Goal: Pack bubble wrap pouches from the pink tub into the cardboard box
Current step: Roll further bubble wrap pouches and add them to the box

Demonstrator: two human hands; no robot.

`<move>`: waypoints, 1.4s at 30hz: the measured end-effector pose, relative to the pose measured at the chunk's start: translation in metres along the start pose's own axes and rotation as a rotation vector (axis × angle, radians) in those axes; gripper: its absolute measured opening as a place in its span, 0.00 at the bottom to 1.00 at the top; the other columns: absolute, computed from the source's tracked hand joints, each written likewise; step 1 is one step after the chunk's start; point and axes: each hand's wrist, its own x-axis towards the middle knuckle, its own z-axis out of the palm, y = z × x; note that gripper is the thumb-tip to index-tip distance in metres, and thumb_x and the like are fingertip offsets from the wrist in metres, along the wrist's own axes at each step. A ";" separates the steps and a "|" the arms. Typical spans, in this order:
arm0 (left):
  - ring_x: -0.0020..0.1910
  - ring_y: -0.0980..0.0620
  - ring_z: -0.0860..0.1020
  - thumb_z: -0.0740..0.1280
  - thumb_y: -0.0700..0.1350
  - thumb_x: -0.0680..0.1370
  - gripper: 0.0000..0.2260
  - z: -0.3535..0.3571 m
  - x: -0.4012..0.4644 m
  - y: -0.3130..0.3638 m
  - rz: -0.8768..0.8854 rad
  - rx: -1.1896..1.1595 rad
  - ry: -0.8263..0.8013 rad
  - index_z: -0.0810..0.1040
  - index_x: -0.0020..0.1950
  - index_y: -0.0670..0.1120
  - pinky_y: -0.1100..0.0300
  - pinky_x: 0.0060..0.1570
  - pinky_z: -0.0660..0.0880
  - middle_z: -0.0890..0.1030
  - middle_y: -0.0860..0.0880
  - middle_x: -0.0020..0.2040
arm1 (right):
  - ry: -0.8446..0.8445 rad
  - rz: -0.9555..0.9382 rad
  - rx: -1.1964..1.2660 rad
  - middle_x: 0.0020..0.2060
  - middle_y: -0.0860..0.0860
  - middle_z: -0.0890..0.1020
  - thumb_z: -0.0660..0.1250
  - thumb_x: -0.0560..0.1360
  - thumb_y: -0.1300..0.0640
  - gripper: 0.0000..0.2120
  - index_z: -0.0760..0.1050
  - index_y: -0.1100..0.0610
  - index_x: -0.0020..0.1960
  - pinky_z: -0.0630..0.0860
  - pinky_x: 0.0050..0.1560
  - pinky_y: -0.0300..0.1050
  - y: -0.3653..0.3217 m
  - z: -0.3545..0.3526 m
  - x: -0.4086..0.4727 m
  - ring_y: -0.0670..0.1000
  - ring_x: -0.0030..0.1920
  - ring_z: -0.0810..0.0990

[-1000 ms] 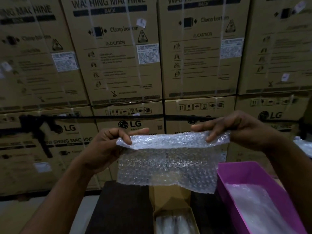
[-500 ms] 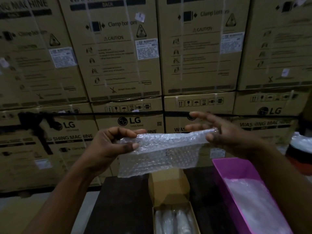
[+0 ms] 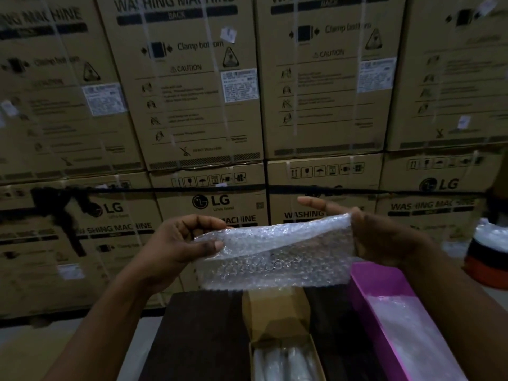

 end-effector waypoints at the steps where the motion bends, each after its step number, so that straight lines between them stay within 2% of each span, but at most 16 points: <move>1: 0.44 0.51 0.84 0.72 0.35 0.64 0.16 0.002 0.001 0.001 -0.005 0.018 0.003 0.79 0.51 0.39 0.62 0.41 0.80 0.85 0.49 0.45 | -0.005 0.006 -0.023 0.70 0.59 0.71 0.75 0.56 0.30 0.51 0.61 0.43 0.74 0.70 0.66 0.62 -0.001 0.001 0.001 0.60 0.68 0.72; 4: 0.45 0.51 0.84 0.72 0.34 0.65 0.15 0.004 0.004 0.003 -0.007 0.042 -0.004 0.80 0.51 0.40 0.62 0.42 0.80 0.85 0.50 0.46 | -0.002 0.013 -0.080 0.70 0.56 0.72 0.69 0.59 0.26 0.52 0.56 0.46 0.76 0.69 0.66 0.58 -0.008 -0.001 0.004 0.57 0.69 0.71; 6: 0.44 0.51 0.84 0.72 0.34 0.65 0.15 0.006 0.006 0.003 -0.004 0.039 0.000 0.79 0.51 0.39 0.62 0.42 0.80 0.85 0.50 0.45 | 0.079 0.057 -0.186 0.66 0.52 0.77 0.69 0.60 0.26 0.49 0.60 0.47 0.74 0.74 0.61 0.53 -0.015 0.002 0.006 0.54 0.66 0.75; 8: 0.44 0.51 0.84 0.72 0.34 0.64 0.15 0.008 0.008 0.002 0.002 0.051 0.002 0.79 0.50 0.40 0.62 0.42 0.80 0.85 0.50 0.45 | 0.183 0.113 -0.400 0.60 0.48 0.80 0.69 0.65 0.33 0.38 0.66 0.46 0.70 0.74 0.58 0.47 -0.017 0.007 0.012 0.51 0.62 0.77; 10: 0.45 0.50 0.84 0.73 0.35 0.65 0.15 0.011 0.011 0.002 0.009 0.076 -0.011 0.80 0.50 0.41 0.62 0.42 0.80 0.85 0.49 0.45 | 0.191 0.146 -0.527 0.59 0.46 0.79 0.68 0.71 0.39 0.27 0.71 0.48 0.66 0.73 0.60 0.44 -0.018 0.015 0.018 0.47 0.61 0.77; 13: 0.45 0.51 0.84 0.71 0.32 0.68 0.13 0.014 0.015 0.001 0.005 0.085 -0.027 0.79 0.51 0.40 0.63 0.41 0.80 0.85 0.49 0.46 | 0.139 0.194 -0.621 0.55 0.49 0.82 0.68 0.71 0.48 0.18 0.77 0.53 0.59 0.75 0.61 0.47 -0.019 0.025 0.022 0.46 0.55 0.80; 17: 0.47 0.47 0.83 0.72 0.33 0.66 0.15 0.009 0.019 -0.007 -0.004 0.073 -0.021 0.79 0.52 0.40 0.60 0.43 0.81 0.85 0.44 0.48 | 0.168 0.194 -0.659 0.48 0.51 0.84 0.68 0.75 0.58 0.07 0.80 0.54 0.52 0.78 0.56 0.48 -0.017 0.018 0.020 0.48 0.49 0.83; 21: 0.45 0.49 0.84 0.70 0.32 0.69 0.16 0.005 0.021 -0.019 -0.054 -0.024 0.022 0.78 0.55 0.41 0.58 0.42 0.81 0.85 0.44 0.48 | 0.224 0.159 -0.553 0.48 0.54 0.84 0.68 0.74 0.62 0.06 0.79 0.58 0.51 0.80 0.53 0.50 -0.010 0.007 0.018 0.53 0.49 0.83; 23: 0.46 0.48 0.84 0.70 0.34 0.70 0.16 0.003 0.023 -0.026 -0.092 -0.108 0.038 0.78 0.57 0.42 0.57 0.42 0.81 0.84 0.43 0.51 | 0.254 0.121 -0.464 0.47 0.55 0.83 0.69 0.73 0.63 0.06 0.78 0.60 0.50 0.79 0.52 0.52 -0.005 0.004 0.019 0.54 0.47 0.82; 27: 0.53 0.41 0.82 0.69 0.42 0.74 0.16 0.003 0.022 -0.038 -0.216 -0.111 -0.086 0.77 0.61 0.42 0.48 0.50 0.80 0.82 0.40 0.55 | 0.277 0.109 -0.306 0.42 0.52 0.82 0.67 0.73 0.65 0.06 0.78 0.60 0.51 0.79 0.42 0.45 0.001 0.000 0.022 0.49 0.41 0.81; 30: 0.45 0.46 0.82 0.68 0.39 0.75 0.12 0.006 0.020 -0.045 -0.218 -0.109 -0.115 0.77 0.57 0.38 0.54 0.44 0.80 0.83 0.41 0.49 | 0.288 0.122 -0.231 0.44 0.51 0.82 0.67 0.74 0.65 0.09 0.77 0.61 0.54 0.78 0.37 0.40 0.005 -0.002 0.025 0.47 0.40 0.82; 32: 0.41 0.50 0.82 0.67 0.37 0.75 0.08 0.009 0.018 -0.045 -0.199 -0.130 -0.086 0.77 0.54 0.38 0.60 0.40 0.80 0.83 0.44 0.44 | 0.289 0.117 -0.141 0.47 0.54 0.82 0.67 0.73 0.68 0.12 0.76 0.62 0.56 0.80 0.39 0.42 0.009 -0.003 0.025 0.49 0.42 0.83; 35: 0.37 0.54 0.83 0.66 0.34 0.76 0.05 0.012 0.017 -0.048 -0.189 -0.165 -0.028 0.77 0.51 0.39 0.64 0.35 0.78 0.84 0.48 0.38 | 0.257 0.109 0.030 0.55 0.58 0.81 0.72 0.69 0.68 0.22 0.75 0.61 0.62 0.82 0.46 0.48 0.023 -0.009 0.023 0.56 0.51 0.82; 38: 0.38 0.53 0.83 0.65 0.34 0.77 0.06 0.010 0.016 -0.049 -0.196 -0.204 -0.004 0.77 0.53 0.37 0.64 0.36 0.78 0.84 0.47 0.40 | 0.233 0.122 0.136 0.60 0.63 0.78 0.78 0.62 0.65 0.34 0.72 0.62 0.66 0.82 0.51 0.51 0.034 -0.012 0.021 0.62 0.57 0.79; 41: 0.43 0.49 0.83 0.67 0.36 0.75 0.09 0.007 0.016 -0.051 -0.218 -0.245 0.013 0.78 0.55 0.38 0.59 0.40 0.81 0.83 0.43 0.46 | 0.304 0.109 0.158 0.57 0.64 0.79 0.75 0.67 0.63 0.28 0.71 0.64 0.64 0.80 0.53 0.53 0.037 -0.008 0.022 0.60 0.54 0.80; 42: 0.44 0.48 0.82 0.68 0.37 0.74 0.11 0.007 0.016 -0.051 -0.223 -0.253 0.018 0.78 0.55 0.38 0.57 0.42 0.82 0.83 0.42 0.47 | 0.327 0.105 0.146 0.56 0.64 0.78 0.76 0.67 0.61 0.29 0.70 0.64 0.64 0.78 0.57 0.56 0.037 -0.007 0.023 0.61 0.54 0.79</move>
